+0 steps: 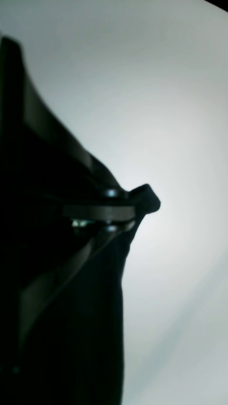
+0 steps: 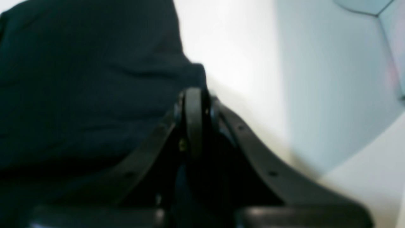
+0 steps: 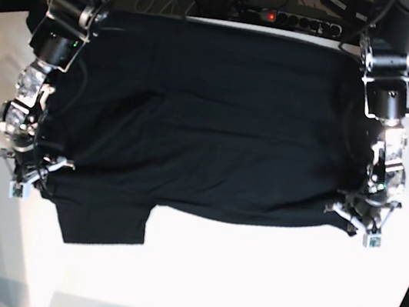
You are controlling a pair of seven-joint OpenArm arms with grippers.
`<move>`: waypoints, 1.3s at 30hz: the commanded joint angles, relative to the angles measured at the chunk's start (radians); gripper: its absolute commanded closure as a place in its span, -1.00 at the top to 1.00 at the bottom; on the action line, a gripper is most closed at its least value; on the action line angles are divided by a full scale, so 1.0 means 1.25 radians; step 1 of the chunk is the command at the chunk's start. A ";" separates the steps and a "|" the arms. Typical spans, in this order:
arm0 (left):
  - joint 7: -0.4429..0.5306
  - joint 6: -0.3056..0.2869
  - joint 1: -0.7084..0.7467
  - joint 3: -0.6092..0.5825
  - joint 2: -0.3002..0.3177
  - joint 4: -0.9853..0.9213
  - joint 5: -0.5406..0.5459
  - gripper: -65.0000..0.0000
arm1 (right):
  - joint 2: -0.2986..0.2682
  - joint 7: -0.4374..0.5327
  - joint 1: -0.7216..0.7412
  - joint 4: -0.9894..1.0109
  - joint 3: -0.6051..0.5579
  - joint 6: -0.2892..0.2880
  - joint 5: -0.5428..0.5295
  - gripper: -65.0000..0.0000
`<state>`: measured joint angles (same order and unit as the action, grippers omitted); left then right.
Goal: Fold the T-shirt properly
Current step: 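Grasp the side edges and fold them over toward the collar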
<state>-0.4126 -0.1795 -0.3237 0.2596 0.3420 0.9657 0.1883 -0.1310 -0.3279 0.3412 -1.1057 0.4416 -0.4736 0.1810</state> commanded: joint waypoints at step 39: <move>-0.085 -0.003 0.358 0.274 -0.148 0.469 0.005 -0.59 | 0.021 0.022 -0.318 -0.368 0.023 -0.092 -0.079 -0.49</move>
<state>-0.5426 -0.1841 0.1303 0.5987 0.1463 1.5299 0.1875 -0.0921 -0.3305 -0.0669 -1.5421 0.4664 -0.5793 0.0975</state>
